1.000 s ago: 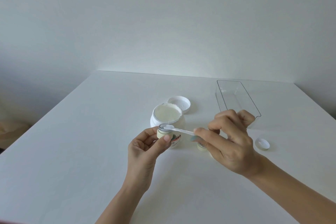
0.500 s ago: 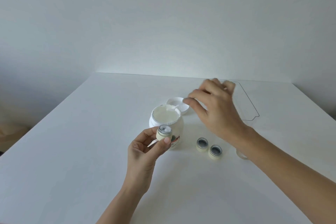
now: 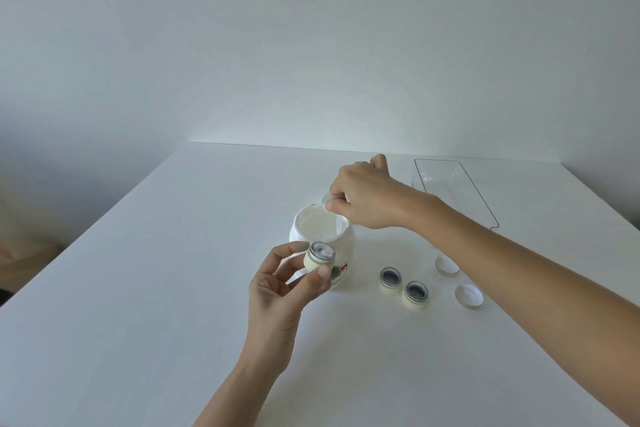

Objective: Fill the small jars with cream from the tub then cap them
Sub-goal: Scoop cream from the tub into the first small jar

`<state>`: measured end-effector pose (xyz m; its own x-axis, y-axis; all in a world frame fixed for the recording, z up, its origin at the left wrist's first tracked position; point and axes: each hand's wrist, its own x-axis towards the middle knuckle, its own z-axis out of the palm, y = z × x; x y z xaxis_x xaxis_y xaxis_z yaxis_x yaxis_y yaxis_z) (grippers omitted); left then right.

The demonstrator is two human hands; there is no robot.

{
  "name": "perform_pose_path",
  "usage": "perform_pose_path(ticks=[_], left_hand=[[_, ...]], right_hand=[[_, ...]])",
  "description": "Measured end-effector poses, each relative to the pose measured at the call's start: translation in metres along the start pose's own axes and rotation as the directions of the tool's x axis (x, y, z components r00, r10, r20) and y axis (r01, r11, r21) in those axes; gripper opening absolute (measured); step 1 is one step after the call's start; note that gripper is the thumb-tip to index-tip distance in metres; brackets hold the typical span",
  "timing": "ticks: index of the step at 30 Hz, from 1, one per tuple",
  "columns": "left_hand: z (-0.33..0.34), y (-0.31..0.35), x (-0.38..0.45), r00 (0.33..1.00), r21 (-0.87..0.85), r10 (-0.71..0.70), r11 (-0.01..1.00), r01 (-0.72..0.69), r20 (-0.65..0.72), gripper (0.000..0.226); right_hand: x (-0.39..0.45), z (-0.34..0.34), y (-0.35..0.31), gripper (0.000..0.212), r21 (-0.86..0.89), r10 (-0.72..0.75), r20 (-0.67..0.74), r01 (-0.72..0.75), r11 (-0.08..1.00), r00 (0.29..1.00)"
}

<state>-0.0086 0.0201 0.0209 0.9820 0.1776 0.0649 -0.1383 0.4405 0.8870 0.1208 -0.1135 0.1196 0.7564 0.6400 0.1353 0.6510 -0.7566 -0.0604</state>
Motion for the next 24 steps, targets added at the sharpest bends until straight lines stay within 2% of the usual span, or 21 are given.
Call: perform_pose_path(ticks=[5,10,16,20,24], left_hand=[[0.001,0.000,-0.001,0.999,0.015,0.021,1.000,-0.022,0.028,0.029],[0.001,0.000,0.000,0.999,0.036,0.030,0.999,-0.031,0.033,0.030],[0.001,0.000,0.000,0.998,0.035,0.026,0.999,-0.028,0.055,0.031],[0.000,-0.001,0.001,0.999,0.037,0.016,0.999,-0.017,0.042,0.034],[0.000,-0.001,0.002,1.000,0.019,0.012,1.000,-0.012,0.026,0.034]], right_hand=[[-0.007,-0.003,0.007,0.044,0.262,0.175,0.066,-0.187,0.947,0.982],[-0.013,-0.003,0.018,0.035,0.478,0.365,0.086,-0.359,0.801,0.927],[-0.019,0.000,0.031,0.032,0.692,0.443,0.125,-0.398,0.602,0.888],[-0.023,0.003,0.038,0.026,0.776,0.448,0.201,-0.421,0.470,0.871],[-0.032,0.006,0.038,0.024,0.815,0.417,0.231,-0.409,0.412,0.879]])
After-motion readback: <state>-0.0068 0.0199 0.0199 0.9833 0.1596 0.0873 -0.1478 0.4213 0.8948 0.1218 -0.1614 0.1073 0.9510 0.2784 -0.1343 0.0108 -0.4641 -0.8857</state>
